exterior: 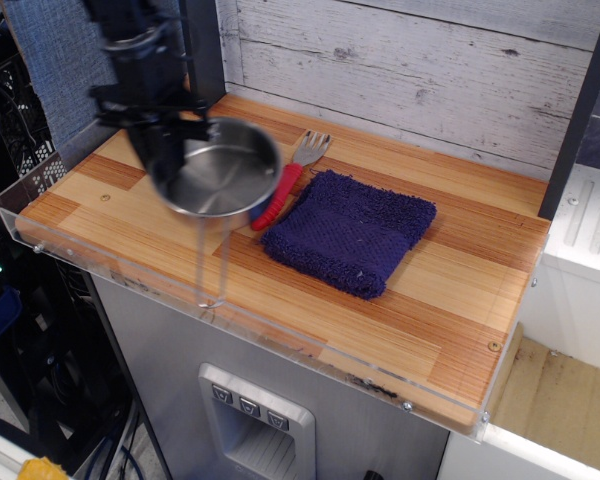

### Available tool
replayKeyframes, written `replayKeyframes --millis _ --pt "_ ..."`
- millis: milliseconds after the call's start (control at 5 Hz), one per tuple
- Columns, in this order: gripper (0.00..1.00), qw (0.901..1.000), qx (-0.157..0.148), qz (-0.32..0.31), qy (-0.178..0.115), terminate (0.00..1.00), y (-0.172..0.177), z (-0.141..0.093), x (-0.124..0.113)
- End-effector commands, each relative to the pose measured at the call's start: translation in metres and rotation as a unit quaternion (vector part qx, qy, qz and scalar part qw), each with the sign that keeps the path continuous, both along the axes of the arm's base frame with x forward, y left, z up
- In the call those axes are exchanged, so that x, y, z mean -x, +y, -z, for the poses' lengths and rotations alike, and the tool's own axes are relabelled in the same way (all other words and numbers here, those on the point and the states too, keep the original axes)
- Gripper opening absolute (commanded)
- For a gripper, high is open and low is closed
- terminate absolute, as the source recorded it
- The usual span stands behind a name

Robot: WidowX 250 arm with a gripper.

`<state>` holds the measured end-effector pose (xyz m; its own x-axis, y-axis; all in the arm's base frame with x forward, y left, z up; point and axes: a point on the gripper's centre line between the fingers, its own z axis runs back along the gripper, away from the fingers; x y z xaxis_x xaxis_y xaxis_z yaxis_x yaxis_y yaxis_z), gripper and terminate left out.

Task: Keep vessel on the bottom left corner of the table

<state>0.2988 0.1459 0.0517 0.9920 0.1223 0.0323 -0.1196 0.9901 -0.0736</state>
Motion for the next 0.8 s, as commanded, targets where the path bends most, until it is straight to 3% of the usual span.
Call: replayKeyframes --millis 0,600 --pt "0.00 0.9993 -0.034 -0.016 0.007 0.00 0.072 -0.005 0.006" --pt "0.00 0.9983 -0.035 0.000 0.047 0.00 0.116 0.017 0.007"
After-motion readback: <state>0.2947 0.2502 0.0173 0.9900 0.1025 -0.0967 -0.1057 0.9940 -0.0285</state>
